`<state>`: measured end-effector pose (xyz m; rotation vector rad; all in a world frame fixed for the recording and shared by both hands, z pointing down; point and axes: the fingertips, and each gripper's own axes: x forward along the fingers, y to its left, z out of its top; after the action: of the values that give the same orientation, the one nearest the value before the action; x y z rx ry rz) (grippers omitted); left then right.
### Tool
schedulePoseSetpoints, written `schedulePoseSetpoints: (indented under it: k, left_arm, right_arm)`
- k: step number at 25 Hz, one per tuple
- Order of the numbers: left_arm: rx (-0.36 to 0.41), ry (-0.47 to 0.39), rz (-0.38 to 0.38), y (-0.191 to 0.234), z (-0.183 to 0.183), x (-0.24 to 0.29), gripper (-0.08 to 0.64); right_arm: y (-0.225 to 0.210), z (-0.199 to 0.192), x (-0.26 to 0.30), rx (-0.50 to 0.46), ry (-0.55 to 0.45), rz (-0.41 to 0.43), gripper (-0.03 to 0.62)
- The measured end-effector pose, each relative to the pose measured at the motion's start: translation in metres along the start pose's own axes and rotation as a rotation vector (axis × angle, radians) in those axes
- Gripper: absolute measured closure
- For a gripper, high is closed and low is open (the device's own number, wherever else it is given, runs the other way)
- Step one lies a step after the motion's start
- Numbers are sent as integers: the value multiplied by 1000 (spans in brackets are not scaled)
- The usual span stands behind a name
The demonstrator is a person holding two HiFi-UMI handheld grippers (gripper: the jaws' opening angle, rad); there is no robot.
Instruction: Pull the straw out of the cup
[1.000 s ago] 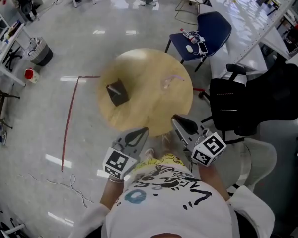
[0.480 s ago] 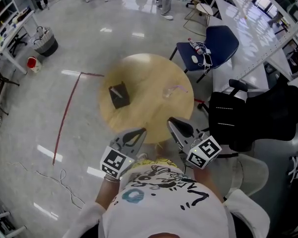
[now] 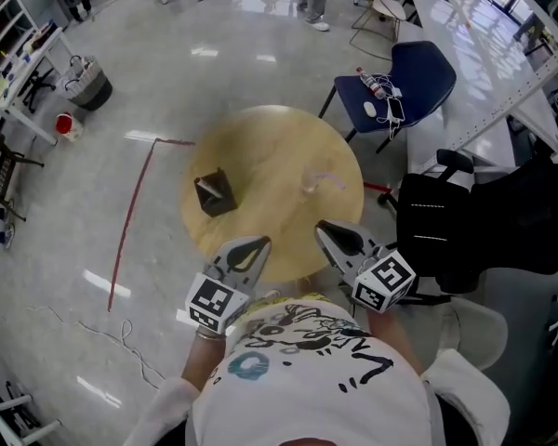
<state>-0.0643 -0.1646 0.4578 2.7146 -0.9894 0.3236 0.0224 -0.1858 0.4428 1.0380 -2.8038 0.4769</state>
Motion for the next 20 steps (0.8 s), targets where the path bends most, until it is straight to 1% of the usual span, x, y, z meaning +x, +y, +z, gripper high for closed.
schedulePoseSetpoints:
  k: [3,8,13,17,20]
  left_arm:
    - [-3,8,19,7,3,23,545]
    - [-34,30,79,25,-1,53,545]
    - [-62,39,119,39,1,83,545]
    - [-93,58,167,49,-6,104,545]
    - [-121,87,178,50,-14,115,545]
  right_arm:
    - [-30,-14,-5,-15,58,-12,563]
    - [-69,-25,-8,3,82,-14,562]
    - [-99,-32,-5,-27,129,15,563]
    - [-121,-46,1,-67,163,44,563]
    - [-143,-63,11,-97,188,31,562]
